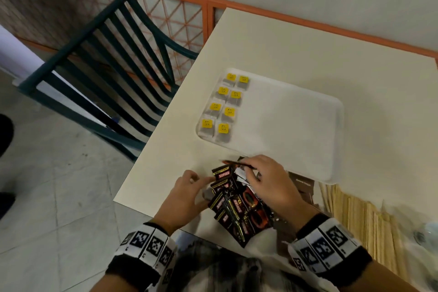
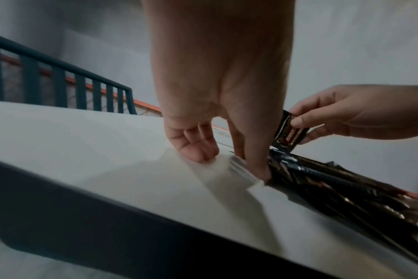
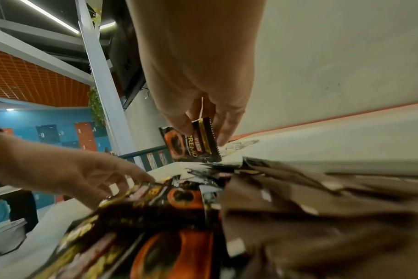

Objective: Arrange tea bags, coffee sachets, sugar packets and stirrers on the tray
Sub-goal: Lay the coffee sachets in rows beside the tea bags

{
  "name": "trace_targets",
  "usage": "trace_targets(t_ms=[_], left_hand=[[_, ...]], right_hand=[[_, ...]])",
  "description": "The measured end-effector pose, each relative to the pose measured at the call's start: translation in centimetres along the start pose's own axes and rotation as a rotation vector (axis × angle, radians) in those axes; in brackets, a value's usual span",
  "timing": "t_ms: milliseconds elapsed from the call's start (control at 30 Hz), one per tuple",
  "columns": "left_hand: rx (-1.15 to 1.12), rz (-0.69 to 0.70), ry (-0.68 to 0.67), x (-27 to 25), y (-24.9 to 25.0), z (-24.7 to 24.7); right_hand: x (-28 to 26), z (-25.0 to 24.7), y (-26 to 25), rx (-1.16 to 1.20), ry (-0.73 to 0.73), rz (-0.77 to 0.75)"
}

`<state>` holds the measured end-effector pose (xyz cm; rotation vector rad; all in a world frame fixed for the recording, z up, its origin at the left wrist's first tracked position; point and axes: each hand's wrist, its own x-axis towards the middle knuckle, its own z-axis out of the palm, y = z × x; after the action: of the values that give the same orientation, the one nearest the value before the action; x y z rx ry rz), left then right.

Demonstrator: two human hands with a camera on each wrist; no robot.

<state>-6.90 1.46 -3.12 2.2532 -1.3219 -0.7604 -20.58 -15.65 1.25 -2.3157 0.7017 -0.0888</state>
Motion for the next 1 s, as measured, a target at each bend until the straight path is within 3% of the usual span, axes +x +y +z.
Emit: trace_targets(t_ms=[167, 300, 500, 600, 733, 900, 1000], left_hand=[[-0.146, -0.034, 0.027, 0.7, 1.5, 1.0], [-0.187, -0.161, 0.053, 0.7, 1.9, 0.7], [-0.478, -0.291, 0.118, 0.1, 1.0, -1.9], [-0.663, -0.367, 0.227, -0.4, 0.8, -3.9], [-0.822, -0.349, 0.182, -0.5, 1.4, -5.8], [-0.763, -0.196, 0.073, 0.6, 2.6, -6.0], [-0.663, -0.185, 0.014, 1.3, 2.8, -5.6]], right_hand=[[-1.9, 1.1, 1.3, -0.064, -0.011, -0.155], [-2.4, 1.6, 1.6, -0.105, 0.022, -0.242], [-2.4, 2.4, 1.0, -0.253, -0.048, -0.36], [-2.0, 2.6, 0.9, -0.265, -0.128, -0.313], [-1.0, 2.2, -1.0, -0.117, -0.069, -0.239], [1.8, 2.2, -4.3, 0.33, -0.107, 0.023], [3.2, 3.0, -4.6, 0.491, -0.078, 0.162]])
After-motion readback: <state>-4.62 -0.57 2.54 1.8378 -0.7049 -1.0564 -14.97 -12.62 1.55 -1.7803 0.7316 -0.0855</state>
